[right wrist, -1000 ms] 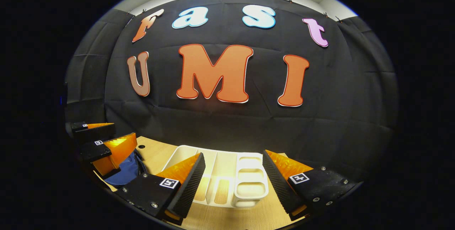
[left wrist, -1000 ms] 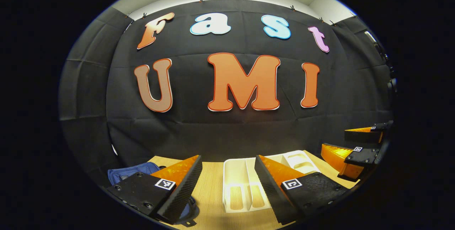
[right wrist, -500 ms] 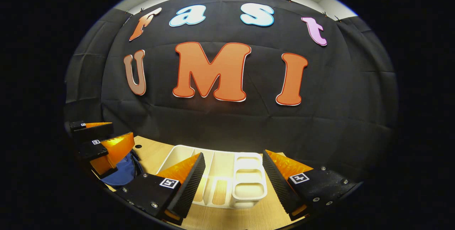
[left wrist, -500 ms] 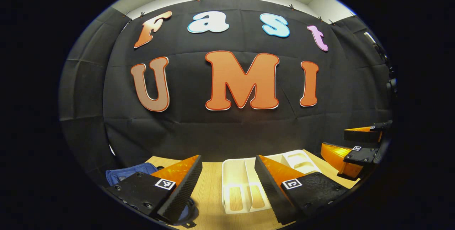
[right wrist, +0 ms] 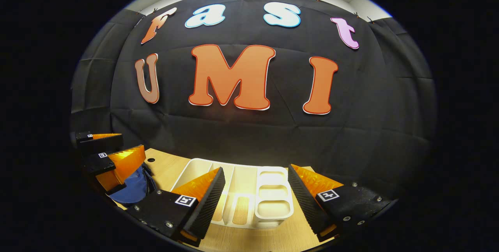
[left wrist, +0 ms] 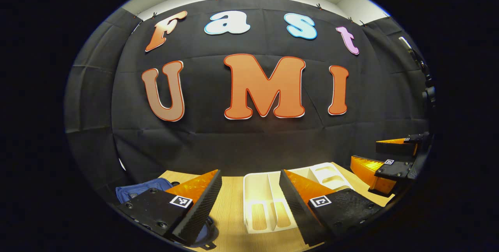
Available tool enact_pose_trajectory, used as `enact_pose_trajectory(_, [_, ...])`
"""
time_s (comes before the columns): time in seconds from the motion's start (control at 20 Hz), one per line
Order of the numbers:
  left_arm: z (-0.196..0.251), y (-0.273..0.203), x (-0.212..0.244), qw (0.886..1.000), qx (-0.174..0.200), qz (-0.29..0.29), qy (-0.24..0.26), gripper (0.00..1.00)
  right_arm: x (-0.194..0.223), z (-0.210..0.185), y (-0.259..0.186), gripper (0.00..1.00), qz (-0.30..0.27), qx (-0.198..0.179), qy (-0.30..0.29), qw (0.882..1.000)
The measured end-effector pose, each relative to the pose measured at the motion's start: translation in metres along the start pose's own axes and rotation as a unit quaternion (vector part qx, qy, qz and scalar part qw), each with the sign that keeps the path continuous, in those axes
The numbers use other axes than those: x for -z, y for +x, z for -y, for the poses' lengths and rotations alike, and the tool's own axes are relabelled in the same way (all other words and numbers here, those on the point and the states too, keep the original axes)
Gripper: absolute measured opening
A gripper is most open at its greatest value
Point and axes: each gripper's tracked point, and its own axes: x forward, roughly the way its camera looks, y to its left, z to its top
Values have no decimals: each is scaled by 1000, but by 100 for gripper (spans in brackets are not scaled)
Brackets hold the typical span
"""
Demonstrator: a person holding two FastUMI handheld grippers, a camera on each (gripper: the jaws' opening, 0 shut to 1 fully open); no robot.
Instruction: Open the schoolbag, grab two books from the bookshelf and put them into the schoolbag.
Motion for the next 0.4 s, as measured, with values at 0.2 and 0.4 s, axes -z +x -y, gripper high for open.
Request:
enact_pose_trajectory(0.2, [2,-3,3,1000,2,-3,4,93,0,-2,-2,97,0,0,-2,1000])
enact_pose_trajectory(0.4, [3,-8,8,1000,4,-4,9,93,3,-6,-3,97,-2,-5,-6,1000])
